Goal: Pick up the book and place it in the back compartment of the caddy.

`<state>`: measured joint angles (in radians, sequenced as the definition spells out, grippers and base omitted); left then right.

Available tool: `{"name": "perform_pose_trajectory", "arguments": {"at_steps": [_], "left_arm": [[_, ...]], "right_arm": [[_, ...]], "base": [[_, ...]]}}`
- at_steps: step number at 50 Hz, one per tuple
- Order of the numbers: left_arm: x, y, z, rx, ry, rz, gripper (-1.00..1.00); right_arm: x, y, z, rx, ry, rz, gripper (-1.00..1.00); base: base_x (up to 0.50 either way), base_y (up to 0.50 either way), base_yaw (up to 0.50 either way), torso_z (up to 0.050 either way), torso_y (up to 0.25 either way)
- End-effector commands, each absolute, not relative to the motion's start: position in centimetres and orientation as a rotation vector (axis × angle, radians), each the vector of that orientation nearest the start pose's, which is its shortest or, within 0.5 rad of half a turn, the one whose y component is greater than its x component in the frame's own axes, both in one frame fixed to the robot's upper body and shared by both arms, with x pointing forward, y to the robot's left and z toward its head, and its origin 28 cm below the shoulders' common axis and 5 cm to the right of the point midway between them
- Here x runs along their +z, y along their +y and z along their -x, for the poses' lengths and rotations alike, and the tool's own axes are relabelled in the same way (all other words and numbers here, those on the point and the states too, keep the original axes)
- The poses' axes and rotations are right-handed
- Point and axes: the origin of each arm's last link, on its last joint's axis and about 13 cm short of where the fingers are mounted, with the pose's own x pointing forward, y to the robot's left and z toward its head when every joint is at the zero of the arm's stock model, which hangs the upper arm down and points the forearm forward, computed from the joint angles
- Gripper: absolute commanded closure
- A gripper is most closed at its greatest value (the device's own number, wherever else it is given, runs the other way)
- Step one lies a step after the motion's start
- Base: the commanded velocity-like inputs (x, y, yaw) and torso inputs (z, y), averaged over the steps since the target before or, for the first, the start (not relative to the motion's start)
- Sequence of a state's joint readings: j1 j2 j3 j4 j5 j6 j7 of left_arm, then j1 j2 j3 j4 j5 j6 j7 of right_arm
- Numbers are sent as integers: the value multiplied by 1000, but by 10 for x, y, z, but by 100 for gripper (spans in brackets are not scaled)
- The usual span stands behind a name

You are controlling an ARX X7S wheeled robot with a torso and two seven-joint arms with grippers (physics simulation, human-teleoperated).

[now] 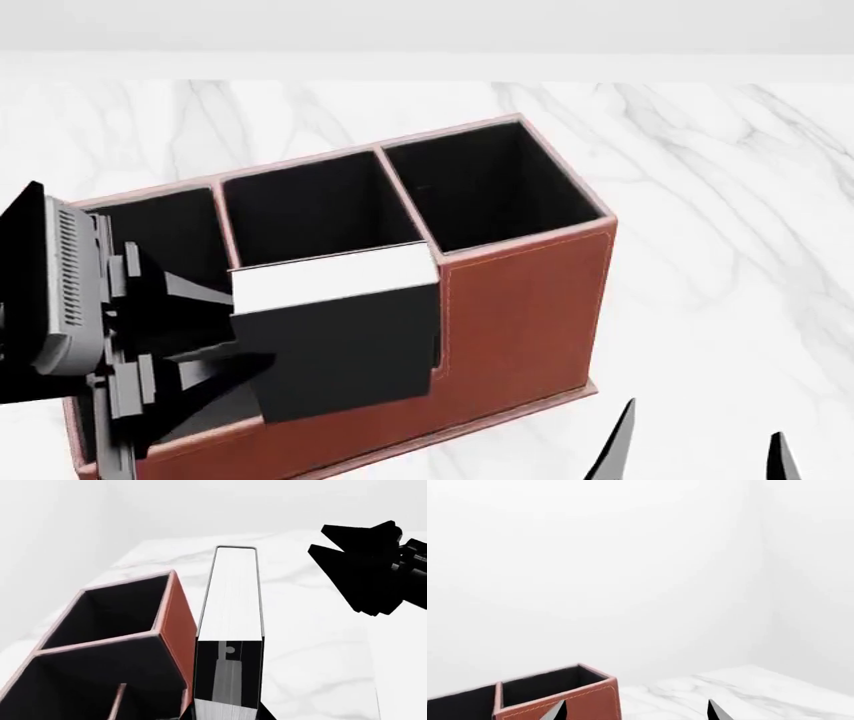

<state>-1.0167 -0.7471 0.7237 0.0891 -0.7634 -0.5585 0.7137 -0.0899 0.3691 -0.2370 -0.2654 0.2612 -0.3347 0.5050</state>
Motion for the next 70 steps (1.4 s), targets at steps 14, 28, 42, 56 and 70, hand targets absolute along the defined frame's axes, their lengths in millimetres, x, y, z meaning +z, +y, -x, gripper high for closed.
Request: {"name": "perform_pose_trajectory", "arguments": {"at_steps": [14,28,42,56,70], "left_arm": [[242,272,-319,-1143,75,-360,100],[239,278,-328,-1333,113,-264,100],[236,280,-335,-1194,121,-200,100],[236,275,-344,-1138,155,-241,100],[230,276,-358,-1102,200,-246,100]], "right_arm": [[69,-118,-188,-191,-392,-79,-100],[67,-116,-188,-181,-396,-74,-100],[66,-115,-188,-179,-397,-76,-100],[66,-116,-188,-178,-399,-77,-100],[67,-116,-188,-181,-399,-76,-100]], "base": [[0,0,0,0,1],[0,0,0,1,1],[0,0,0,0,1],[0,0,0,0,1],[0,0,0,1,1]]}}
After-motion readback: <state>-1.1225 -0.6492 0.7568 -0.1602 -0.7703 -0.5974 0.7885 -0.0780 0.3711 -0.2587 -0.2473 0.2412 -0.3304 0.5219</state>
